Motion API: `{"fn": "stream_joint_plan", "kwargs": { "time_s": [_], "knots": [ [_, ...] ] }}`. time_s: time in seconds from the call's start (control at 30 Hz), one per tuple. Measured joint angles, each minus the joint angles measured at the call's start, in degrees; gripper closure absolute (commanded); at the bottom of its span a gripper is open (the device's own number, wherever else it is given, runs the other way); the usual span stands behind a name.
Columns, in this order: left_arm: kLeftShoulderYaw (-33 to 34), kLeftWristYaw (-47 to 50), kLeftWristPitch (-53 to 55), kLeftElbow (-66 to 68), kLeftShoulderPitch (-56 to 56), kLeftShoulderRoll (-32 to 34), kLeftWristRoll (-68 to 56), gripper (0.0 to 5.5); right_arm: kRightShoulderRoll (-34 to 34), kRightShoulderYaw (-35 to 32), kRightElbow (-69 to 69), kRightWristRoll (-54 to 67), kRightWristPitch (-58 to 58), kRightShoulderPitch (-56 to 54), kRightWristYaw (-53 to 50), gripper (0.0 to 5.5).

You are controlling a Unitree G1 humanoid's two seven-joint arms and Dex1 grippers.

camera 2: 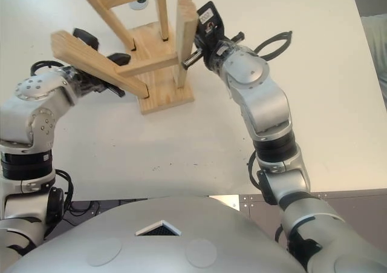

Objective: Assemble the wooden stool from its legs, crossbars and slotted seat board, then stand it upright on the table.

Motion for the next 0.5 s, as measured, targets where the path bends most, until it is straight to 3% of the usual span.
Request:
{"fn": "stream_joint_plan", "kwargs": {
  "time_s": [0.27,0.5],
  "knots": [
    [-5.0,9.0,-1.4,11.9,-3.8,-9.4,9.0,5.47,-0.2,5.1,-2.8,-2.3,-1.4,-2.4,0.8,5.5],
    [-1.3,8.5,-3.0,15.9,-6.4,-8.0,10.9,5.47,-3.0,5.1,2.0,-2.1,-2.6,-1.4,6.4,5.5]
  ]
}}
